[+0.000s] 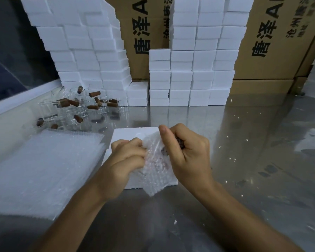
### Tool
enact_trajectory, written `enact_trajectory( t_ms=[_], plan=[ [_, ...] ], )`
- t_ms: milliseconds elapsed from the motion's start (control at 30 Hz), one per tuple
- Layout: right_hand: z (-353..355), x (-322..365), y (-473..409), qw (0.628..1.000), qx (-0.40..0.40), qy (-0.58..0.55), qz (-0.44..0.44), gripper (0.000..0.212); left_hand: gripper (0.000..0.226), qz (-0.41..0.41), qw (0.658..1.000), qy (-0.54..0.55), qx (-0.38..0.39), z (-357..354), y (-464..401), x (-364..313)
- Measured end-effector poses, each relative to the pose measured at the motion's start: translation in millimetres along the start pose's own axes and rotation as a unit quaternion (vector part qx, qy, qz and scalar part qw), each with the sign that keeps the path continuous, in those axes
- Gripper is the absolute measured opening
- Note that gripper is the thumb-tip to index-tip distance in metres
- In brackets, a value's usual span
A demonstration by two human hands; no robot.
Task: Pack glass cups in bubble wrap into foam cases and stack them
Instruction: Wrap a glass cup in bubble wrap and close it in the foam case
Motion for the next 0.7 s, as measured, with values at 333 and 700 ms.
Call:
enact_trajectory(
  t_ms=[333,700],
  plan=[
    [-3,-29,1,0.957,-0.049,-0.184,-0.217,0.026,0.072,0.015,0.941,0.256,-0.223,1,1,-5],
    [-22,-16,2,0.959,0.187,-0.144,-0.155,0.013,0.046,0.024,0.977,0.01,-0.211,12,7,-11]
  ],
)
Point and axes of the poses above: each hand's wrist, its own y-axis away from the middle knuckle, its own z-axis out of the back of the hand, x = y × z, the point moved 7 cm from there along -y, towards the middle knuckle, and after that the axes turned 2 degrees about x, right-handed, at the moved point
